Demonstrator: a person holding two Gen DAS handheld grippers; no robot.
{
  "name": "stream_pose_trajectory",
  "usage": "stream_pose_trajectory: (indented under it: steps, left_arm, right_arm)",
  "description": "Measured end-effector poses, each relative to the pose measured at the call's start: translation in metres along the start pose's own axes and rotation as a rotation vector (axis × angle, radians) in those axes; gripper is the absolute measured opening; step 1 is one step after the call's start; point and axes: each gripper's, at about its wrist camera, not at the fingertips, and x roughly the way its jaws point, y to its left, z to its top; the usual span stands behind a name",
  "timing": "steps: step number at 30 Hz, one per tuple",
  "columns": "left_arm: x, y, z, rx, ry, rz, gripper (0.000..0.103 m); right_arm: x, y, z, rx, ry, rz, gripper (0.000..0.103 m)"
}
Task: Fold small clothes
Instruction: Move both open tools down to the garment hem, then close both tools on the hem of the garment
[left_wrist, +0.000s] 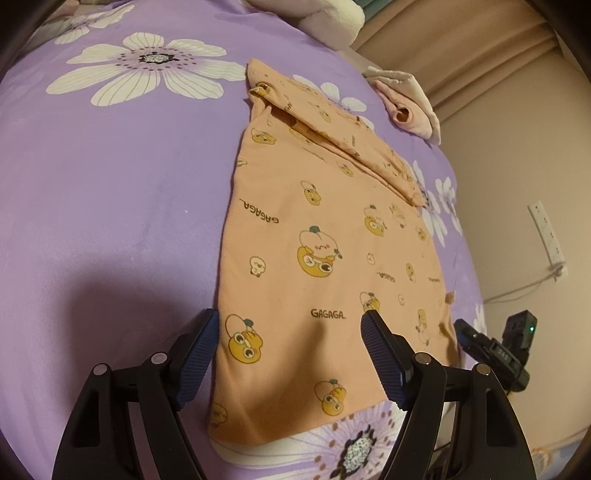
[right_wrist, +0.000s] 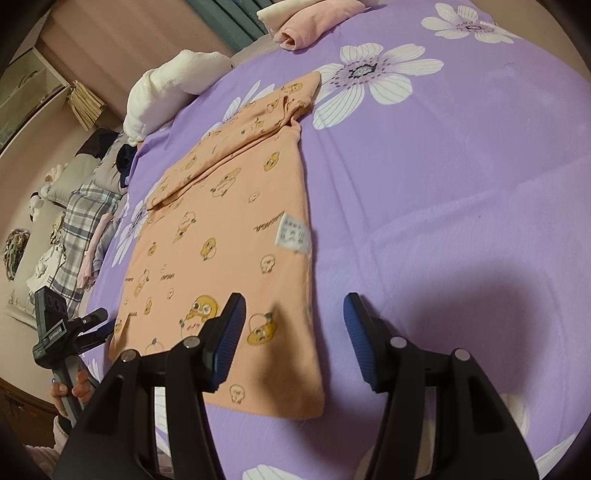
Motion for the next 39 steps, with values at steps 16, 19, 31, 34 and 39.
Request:
stream_pose_trajectory:
  steps: [16,19,31,34,39]
  left_arm:
    - [0.006,-0.005,-0.004,-0.007,0.013,-0.091,0.076]
    - [0.007,-0.004,-0.004,-0.012,0.014,-0.113,0.076]
    - [0.013,-0.004,0.005,-0.014,0.026,-0.148,0.076]
    - [0.016,-0.004,0.008,-0.019,0.028,-0.155,0.076]
    - [0.019,-0.007,0.01,-0.019,0.028,-0.153,0.076]
  right_arm:
    - [0.01,0.011,-0.003,0.007,0.024,0.061,0.056]
    - [0.013,0.011,-0.002,0.013,0.023,0.074,0.056]
    - [0.028,0.011,0.013,0.034,0.018,0.122,0.056]
    - [0.033,0.01,0.018,0.037,0.02,0.139,0.056]
    - [0.039,0.006,0.025,0.064,0.026,0.19,0.056]
